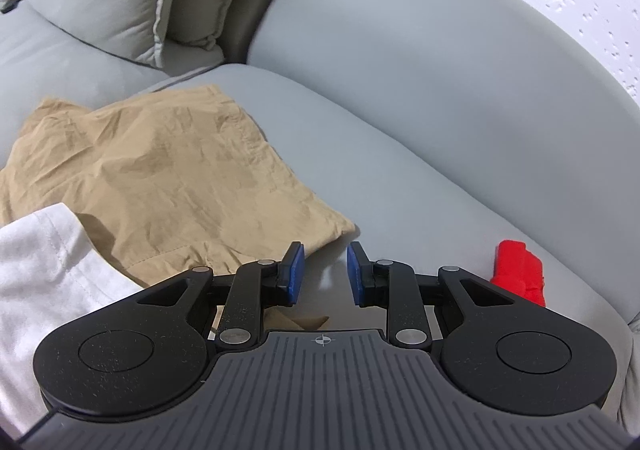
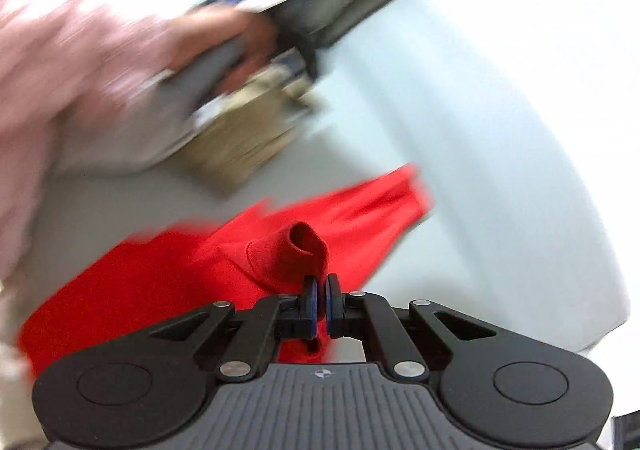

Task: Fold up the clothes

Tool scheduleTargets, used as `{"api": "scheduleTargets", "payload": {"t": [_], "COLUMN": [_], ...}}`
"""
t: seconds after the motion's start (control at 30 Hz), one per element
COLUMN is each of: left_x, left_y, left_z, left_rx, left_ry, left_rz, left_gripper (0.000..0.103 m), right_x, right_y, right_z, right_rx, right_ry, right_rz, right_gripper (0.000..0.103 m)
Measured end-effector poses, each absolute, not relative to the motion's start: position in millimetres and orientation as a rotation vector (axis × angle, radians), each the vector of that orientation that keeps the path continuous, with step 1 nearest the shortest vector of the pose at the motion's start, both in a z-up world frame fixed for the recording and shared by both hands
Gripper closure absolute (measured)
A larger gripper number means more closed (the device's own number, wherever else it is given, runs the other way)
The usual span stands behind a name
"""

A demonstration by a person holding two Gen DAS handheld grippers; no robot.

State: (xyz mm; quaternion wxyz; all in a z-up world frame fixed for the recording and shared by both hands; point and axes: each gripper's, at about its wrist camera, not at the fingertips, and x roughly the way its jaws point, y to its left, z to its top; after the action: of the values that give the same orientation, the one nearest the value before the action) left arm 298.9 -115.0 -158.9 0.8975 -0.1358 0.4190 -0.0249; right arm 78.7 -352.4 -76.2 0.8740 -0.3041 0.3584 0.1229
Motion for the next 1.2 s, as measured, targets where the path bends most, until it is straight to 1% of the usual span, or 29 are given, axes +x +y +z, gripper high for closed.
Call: {"api": "scheduleTargets", "payload": {"t": [0.17, 0.23, 0.33, 0.43, 0.47, 0.5, 0.53, 0.6, 0.63, 0.7, 0.8, 0.87, 1.0, 1.07, 1.1, 1.13, 1.17, 1.2], "left_x": [300, 299, 298, 296, 295, 294, 293, 291, 290, 289, 289, 287, 283, 281, 282, 283, 285, 288], "left_y": [-121, -128, -134, -142, -144, -148, -152, -159, -162, -166, -172, -178, -192, -196, -199, -203, -206, -211], "left_z": [-160, -159, -157, -158, -158, -158, -159, -160, -160, -162, -165, -169, -174, -177, -180, -182, -186, -194], "left_rx": [-0.275, -0.270, -0.288, -0.278, -0.268, -0.252, -0.238, -0.237, -0.237, -0.233, -0.248, -0.268, -0.234, -0.231, -0.227, -0.224, -0.217, -0.203], "left_ry": [0.876, 0.874, 0.876, 0.888, 0.888, 0.886, 0.884, 0.892, 0.896, 0.903, 0.924, 0.949, 0.970, 0.980, 0.992, 1.005, 1.031, 1.084], "left_rz": [-0.144, -0.261, -0.379, -0.463, -0.484, -0.512, -0.540, -0.574, -0.590, -0.600, -0.613, -0.632, -0.627, -0.630, -0.627, -0.624, -0.612, -0.580], "left_gripper": [0.075, 0.077, 0.077, 0.077, 0.077, 0.077, 0.077, 0.077, 0.077, 0.077, 0.077, 0.077, 0.077, 0.077, 0.077, 0.077, 0.077, 0.077], "right_x": [195, 226, 271, 311, 315, 323, 330, 339, 339, 333, 321, 310, 299, 296, 294, 293, 295, 296], "right_y": [-365, -366, -370, -369, -369, -367, -365, -361, -360, -360, -370, -388, -411, -418, -420, -420, -418, -417], "right_z": [-93, -103, -122, -150, -154, -165, -175, -187, -187, -180, -166, -151, -146, -152, -156, -160, -169, -178], "right_rx": [-0.666, -0.700, -0.714, -0.705, -0.705, -0.704, -0.702, -0.693, -0.687, -0.655, -0.582, -0.438, -0.217, -0.129, -0.082, -0.068, -0.048, -0.028], "right_ry": [0.674, 0.666, 0.681, 0.750, 0.761, 0.792, 0.820, 0.860, 0.861, 0.850, 0.868, 0.906, 0.950, 0.973, 0.986, 0.996, 1.017, 1.039], "right_rz": [0.147, 0.139, 0.136, 0.145, 0.145, 0.138, 0.132, 0.118, 0.122, 0.123, 0.130, 0.124, 0.107, 0.129, 0.143, 0.149, 0.150, 0.151], "right_gripper": [0.101, 0.101, 0.100, 0.098, 0.096, 0.088, 0.077, 0.072, 0.064, 0.056, 0.053, 0.052, 0.052, 0.058, 0.066, 0.081, 0.088, 0.089]}}
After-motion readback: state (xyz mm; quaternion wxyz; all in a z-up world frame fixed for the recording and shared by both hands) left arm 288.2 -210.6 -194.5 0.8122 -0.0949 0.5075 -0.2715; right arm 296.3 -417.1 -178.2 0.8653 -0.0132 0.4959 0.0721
